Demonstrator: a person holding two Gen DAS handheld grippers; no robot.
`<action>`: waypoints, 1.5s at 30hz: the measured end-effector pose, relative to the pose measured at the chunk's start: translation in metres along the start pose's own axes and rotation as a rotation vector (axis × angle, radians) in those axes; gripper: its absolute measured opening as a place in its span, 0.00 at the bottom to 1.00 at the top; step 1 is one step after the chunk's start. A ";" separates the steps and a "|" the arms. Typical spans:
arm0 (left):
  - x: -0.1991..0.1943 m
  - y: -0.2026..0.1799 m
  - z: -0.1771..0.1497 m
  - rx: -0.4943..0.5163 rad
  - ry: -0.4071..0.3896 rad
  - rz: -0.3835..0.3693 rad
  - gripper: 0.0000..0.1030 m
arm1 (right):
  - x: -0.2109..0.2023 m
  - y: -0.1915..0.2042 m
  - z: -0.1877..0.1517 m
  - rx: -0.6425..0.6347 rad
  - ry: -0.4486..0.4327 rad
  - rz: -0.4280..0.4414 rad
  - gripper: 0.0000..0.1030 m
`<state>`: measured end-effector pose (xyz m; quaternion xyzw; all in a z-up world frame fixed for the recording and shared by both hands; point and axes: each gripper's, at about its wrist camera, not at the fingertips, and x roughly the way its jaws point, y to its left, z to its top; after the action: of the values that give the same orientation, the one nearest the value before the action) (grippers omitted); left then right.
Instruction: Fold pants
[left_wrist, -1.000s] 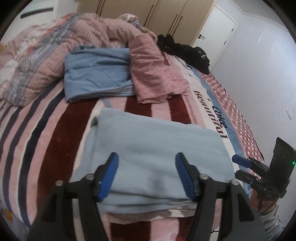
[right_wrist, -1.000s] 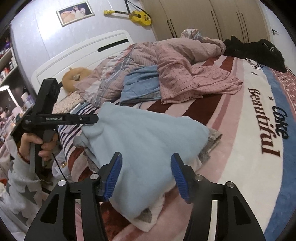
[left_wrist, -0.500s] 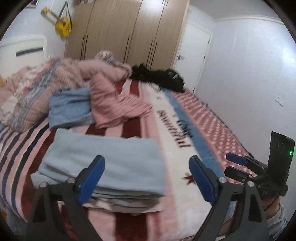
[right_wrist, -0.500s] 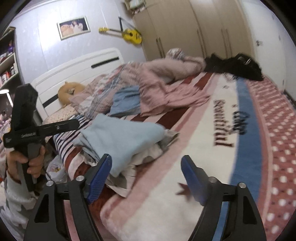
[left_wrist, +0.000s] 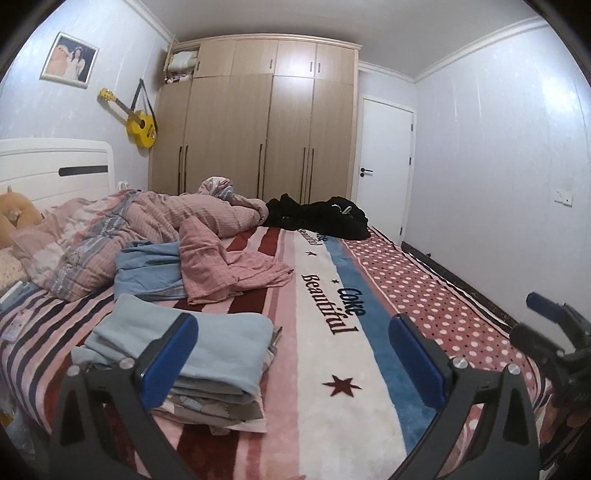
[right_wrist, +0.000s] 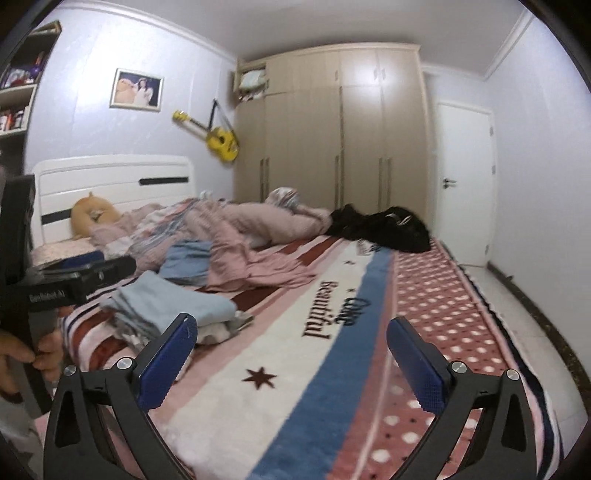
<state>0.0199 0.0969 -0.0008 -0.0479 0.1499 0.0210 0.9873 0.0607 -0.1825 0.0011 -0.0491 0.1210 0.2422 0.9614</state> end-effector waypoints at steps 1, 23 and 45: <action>0.000 -0.003 -0.001 0.007 -0.001 0.002 0.99 | -0.003 -0.001 -0.001 0.002 -0.007 -0.008 0.99; -0.004 -0.016 -0.004 0.034 -0.013 0.015 0.99 | -0.016 -0.012 -0.005 0.033 -0.008 -0.031 0.99; 0.001 -0.020 -0.004 0.027 -0.005 0.027 0.99 | -0.015 -0.012 -0.007 0.032 -0.007 -0.034 0.99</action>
<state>0.0214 0.0770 -0.0029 -0.0323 0.1486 0.0322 0.9879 0.0523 -0.2013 -0.0010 -0.0349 0.1205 0.2242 0.9664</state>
